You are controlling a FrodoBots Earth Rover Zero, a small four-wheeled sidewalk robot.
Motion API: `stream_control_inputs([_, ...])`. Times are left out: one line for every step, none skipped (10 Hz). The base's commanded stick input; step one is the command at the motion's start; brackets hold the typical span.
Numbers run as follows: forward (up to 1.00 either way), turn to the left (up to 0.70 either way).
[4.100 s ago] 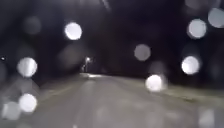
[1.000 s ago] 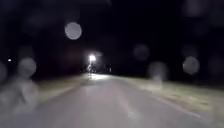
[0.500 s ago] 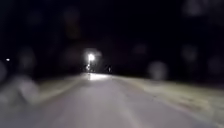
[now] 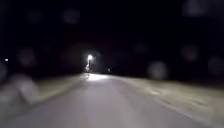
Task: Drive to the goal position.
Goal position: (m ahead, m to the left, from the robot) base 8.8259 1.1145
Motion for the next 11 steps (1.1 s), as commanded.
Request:
stream_control_inputs([1.0, 0.07])
stream_control_inputs([1.0, 0.1])
stream_control_inputs([1.0, 0.13])
stream_control_inputs([1.0, 0.14])
stream_control_inputs([1.0, 0.13])
stream_control_inputs([1.0, 0.1])
stream_control_inputs([1.0, 0.07])
stream_control_inputs([1.0, 0.04])
stream_control_inputs([1.0, 0.03])
stream_control_inputs([1.0, 0.03])
stream_control_inputs([1.0, 0.03])
